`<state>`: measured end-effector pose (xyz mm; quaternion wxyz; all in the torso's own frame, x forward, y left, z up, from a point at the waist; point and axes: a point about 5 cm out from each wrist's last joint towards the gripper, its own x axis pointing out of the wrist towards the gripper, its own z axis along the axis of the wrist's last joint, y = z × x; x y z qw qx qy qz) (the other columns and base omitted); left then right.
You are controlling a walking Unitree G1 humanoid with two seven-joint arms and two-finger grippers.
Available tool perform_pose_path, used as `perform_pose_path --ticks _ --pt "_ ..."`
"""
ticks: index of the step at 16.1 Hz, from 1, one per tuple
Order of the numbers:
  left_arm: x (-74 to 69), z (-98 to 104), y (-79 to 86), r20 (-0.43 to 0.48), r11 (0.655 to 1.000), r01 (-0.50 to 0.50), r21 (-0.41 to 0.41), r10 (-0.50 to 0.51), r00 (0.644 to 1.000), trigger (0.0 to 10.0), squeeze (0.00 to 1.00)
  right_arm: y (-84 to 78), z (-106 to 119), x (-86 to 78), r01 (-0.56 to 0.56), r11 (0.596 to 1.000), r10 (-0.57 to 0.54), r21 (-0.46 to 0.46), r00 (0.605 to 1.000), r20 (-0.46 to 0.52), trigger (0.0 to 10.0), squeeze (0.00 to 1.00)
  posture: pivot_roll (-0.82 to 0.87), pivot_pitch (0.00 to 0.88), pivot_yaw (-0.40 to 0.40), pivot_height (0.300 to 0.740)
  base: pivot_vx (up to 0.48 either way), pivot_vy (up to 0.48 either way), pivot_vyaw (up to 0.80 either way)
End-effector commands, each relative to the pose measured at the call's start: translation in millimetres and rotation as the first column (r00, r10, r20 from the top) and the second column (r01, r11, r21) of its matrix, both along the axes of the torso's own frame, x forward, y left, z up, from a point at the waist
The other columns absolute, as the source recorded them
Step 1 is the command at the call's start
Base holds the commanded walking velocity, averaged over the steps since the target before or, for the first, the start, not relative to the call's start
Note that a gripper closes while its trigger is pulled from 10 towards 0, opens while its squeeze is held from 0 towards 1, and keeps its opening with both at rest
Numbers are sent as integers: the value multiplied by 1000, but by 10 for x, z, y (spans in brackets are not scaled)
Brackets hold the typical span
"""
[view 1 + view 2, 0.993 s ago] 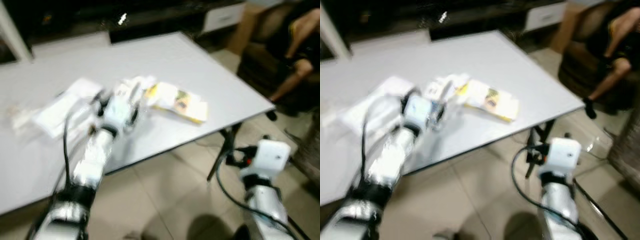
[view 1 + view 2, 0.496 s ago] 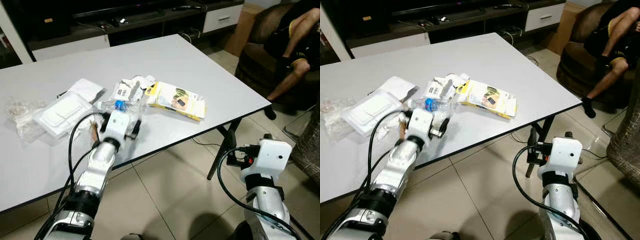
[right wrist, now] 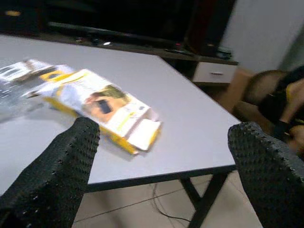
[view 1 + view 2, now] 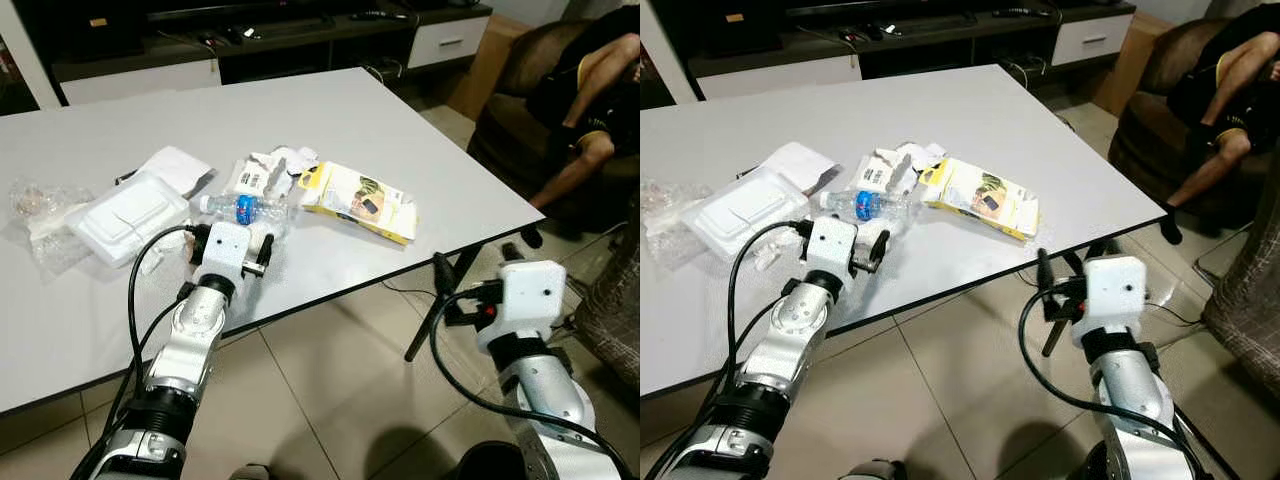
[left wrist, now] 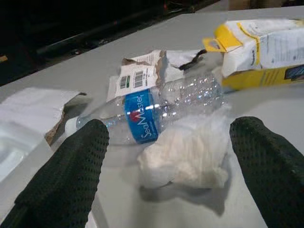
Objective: Picking trash to rubbish bin
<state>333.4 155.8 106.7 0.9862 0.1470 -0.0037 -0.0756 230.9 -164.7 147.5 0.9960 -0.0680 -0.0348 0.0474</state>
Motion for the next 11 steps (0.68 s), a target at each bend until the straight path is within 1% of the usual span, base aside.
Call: perform_pose_path --ticks 1,5,6,7,8,10,11 --pt "0 4 -9 -5 1000 -1 2 1 1000 10000 0 41 47 -3 -28 999 28 -22 1000 8 10000 0 134 75 -29 740 0 446 0" --pt "63 74 -31 1 1000 13 12 -13 1000 10000 0 161 35 9 -34 999 34 6 999 6 10000 0 126 76 -9 740 0 480 0" --pt "72 85 -35 2 1000 13 13 -13 1000 10000 0 192 37 9 -24 1000 24 15 1000 13 10000 0 124 78 -5 740 0 480 0" --pt "77 90 -50 1 1000 15 15 -15 1000 10000 0 234 31 8 9 999 -10 47 1000 18 10000 0 123 78 -4 740 0 480 0" --pt "77 88 -54 0 1000 16 15 -16 1000 10000 0 237 26 9 25 998 -26 60 1000 18 10000 0 122 79 -2 740 0 480 0" --pt "80 94 -69 3 1000 20 5 -20 1000 10000 0 236 26 18 60 997 -61 56 998 28 10000 0 122 79 -2 740 0 441 0" --pt "80 106 -83 12 999 33 14 -33 999 10000 0 228 34 24 73 996 -75 60 997 34 10000 0 121 79 -1 740 0 0 550"
